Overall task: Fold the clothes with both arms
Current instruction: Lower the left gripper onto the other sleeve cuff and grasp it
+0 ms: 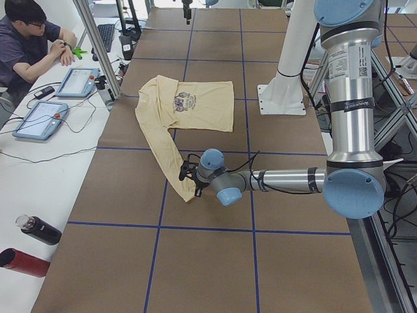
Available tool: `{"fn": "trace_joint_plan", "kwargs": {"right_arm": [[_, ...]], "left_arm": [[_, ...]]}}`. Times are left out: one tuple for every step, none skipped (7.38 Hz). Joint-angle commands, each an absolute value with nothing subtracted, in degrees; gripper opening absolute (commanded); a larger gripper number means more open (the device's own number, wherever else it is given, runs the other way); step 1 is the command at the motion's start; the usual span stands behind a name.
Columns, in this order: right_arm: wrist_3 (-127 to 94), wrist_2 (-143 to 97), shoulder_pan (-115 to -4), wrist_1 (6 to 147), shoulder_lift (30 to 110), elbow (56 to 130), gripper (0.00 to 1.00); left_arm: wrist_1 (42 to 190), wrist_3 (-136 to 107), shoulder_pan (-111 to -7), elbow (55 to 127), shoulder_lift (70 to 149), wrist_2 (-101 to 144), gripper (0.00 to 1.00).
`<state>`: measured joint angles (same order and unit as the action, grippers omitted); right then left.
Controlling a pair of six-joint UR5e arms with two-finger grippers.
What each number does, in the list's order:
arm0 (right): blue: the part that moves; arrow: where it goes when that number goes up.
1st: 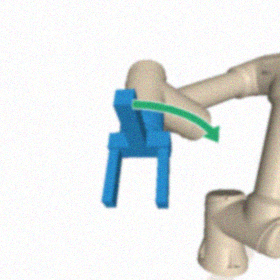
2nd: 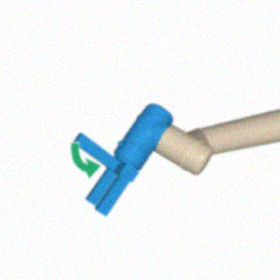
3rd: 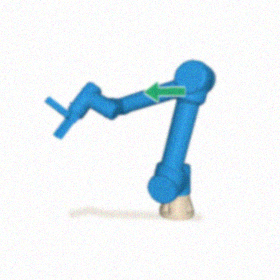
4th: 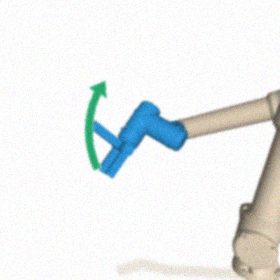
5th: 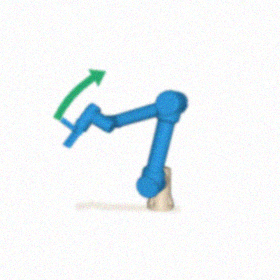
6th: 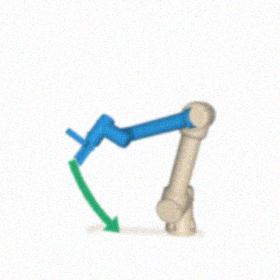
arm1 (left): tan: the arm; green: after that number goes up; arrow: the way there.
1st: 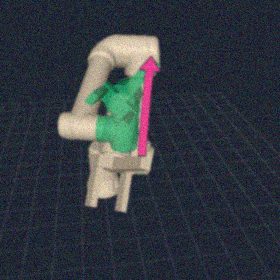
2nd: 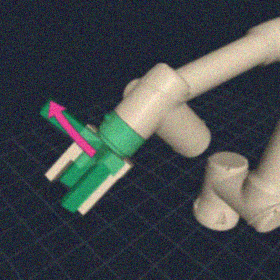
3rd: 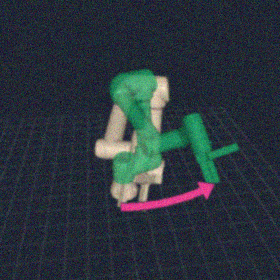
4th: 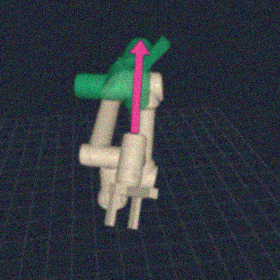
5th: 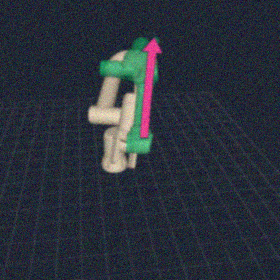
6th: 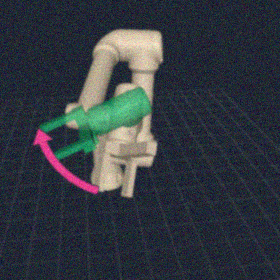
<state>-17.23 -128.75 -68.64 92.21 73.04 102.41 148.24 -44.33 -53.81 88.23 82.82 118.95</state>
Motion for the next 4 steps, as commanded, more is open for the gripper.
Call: {"fn": "trace_joint_plan", "kwargs": {"right_arm": [[-17.23, -128.85, -68.64, 92.29, 73.04, 102.39, 0.99], [-17.23, -129.2, -68.64, 92.29, 73.04, 102.39, 0.99], [-17.23, -129.29, -68.64, 92.29, 73.04, 102.39, 0.99], [-17.23, -129.29, -68.64, 92.29, 73.04, 102.39, 0.99]], "left_arm": [[139.29, -43.86, -54.75, 94.26, 84.97, 119.35, 0.0], [127.3, -43.86, -54.93, 100.22, 89.69, 119.18, 0.0], [116.56, -43.86, -55.37, 104.63, 96.61, 118.92, 0.0], [109.06, -43.86, -55.28, 106.07, 103.55, 119.09, 0.0]]}}
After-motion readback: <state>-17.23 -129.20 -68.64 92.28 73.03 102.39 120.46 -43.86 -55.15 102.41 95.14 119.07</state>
